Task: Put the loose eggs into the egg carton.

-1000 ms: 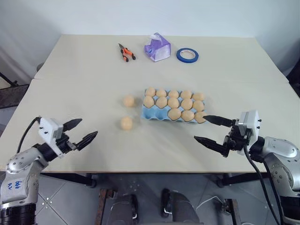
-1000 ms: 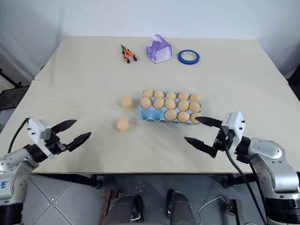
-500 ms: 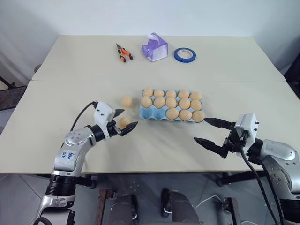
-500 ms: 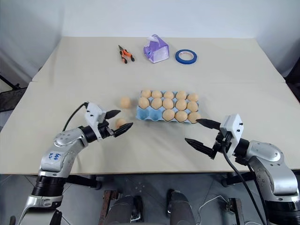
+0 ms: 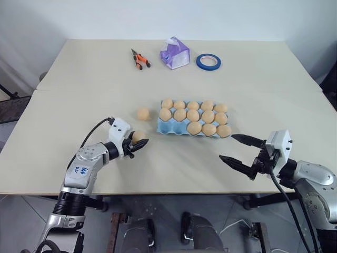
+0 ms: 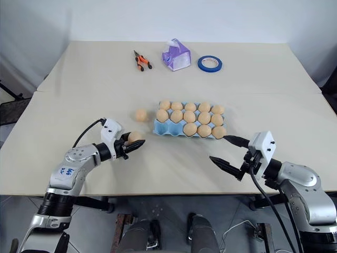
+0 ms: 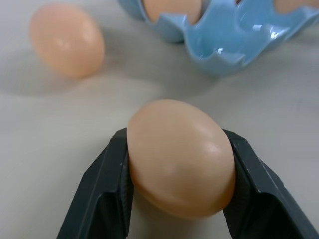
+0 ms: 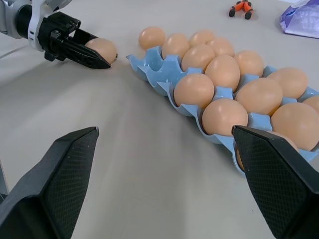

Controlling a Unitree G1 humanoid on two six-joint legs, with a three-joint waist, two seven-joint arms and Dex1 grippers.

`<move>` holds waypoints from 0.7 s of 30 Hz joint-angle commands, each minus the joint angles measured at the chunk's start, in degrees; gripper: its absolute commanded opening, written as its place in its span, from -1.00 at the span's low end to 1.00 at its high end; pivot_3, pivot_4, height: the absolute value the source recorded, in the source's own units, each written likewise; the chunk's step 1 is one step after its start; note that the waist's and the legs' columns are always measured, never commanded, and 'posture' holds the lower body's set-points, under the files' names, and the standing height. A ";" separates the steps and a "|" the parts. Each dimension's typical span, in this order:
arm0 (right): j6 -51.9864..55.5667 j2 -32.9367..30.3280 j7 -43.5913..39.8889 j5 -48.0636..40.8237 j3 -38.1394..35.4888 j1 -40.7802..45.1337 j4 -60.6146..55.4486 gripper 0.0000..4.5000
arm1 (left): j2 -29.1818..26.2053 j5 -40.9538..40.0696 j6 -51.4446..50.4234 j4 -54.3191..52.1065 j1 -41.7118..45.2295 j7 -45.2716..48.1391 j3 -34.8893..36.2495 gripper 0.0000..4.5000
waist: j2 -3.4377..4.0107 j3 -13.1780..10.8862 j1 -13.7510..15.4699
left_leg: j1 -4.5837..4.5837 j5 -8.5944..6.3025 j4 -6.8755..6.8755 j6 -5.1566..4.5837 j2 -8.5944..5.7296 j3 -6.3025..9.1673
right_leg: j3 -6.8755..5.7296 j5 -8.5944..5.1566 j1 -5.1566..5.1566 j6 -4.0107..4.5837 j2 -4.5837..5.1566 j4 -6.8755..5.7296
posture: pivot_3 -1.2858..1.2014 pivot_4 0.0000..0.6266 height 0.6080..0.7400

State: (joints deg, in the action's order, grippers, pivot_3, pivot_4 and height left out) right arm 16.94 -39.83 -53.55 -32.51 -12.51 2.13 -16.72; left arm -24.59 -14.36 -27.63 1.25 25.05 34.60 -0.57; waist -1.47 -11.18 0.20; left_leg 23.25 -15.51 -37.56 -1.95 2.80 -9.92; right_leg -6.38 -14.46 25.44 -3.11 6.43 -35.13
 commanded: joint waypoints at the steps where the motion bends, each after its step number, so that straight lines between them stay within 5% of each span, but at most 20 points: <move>1: -1.18 -0.21 0.37 -0.08 -1.65 0.49 -1.43 1.00 | 2.13 -3.07 0.45 -3.55 3.48 0.65 1.09 -0.17 | 0.00 0.00 0.15 | 0.00 0.00 -0.01 0.00 0.00 0.00 | 0.00 0.00 -0.01 -0.01 0.00 0.00 | 0.03 -0.52 1.00; 19: -1.42 -0.12 2.45 0.28 -2.22 -1.63 -3.40 1.00 | 13.51 1.81 18.27 20.38 19.37 7.05 -5.47 -0.17 | -0.01 0.00 0.61 | 0.04 0.12 -0.17 -0.39 -0.02 -0.02 | -0.23 0.05 -0.04 -0.08 -0.06 -0.01 | 0.03 -0.52 1.00; 21: -1.42 -0.16 2.63 0.32 -2.35 -1.96 -3.55 1.00 | 13.73 1.63 18.83 21.22 19.83 8.83 -5.88 0.14 | 0.00 0.00 0.67 | 0.05 0.11 -0.17 -0.40 -0.02 -0.02 | -0.30 0.05 -0.04 -0.08 -0.05 -0.01 | 0.03 -0.52 1.00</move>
State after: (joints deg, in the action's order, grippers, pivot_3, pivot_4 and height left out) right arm 16.33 -39.83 -51.21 -31.87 -12.83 0.45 -17.96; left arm -11.31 -12.79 -10.26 22.91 43.71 41.95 -5.84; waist -1.48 -11.18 0.87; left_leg 23.30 -15.40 -37.74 -2.36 2.77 -9.94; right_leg -6.72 -14.41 25.40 -3.19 6.37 -35.14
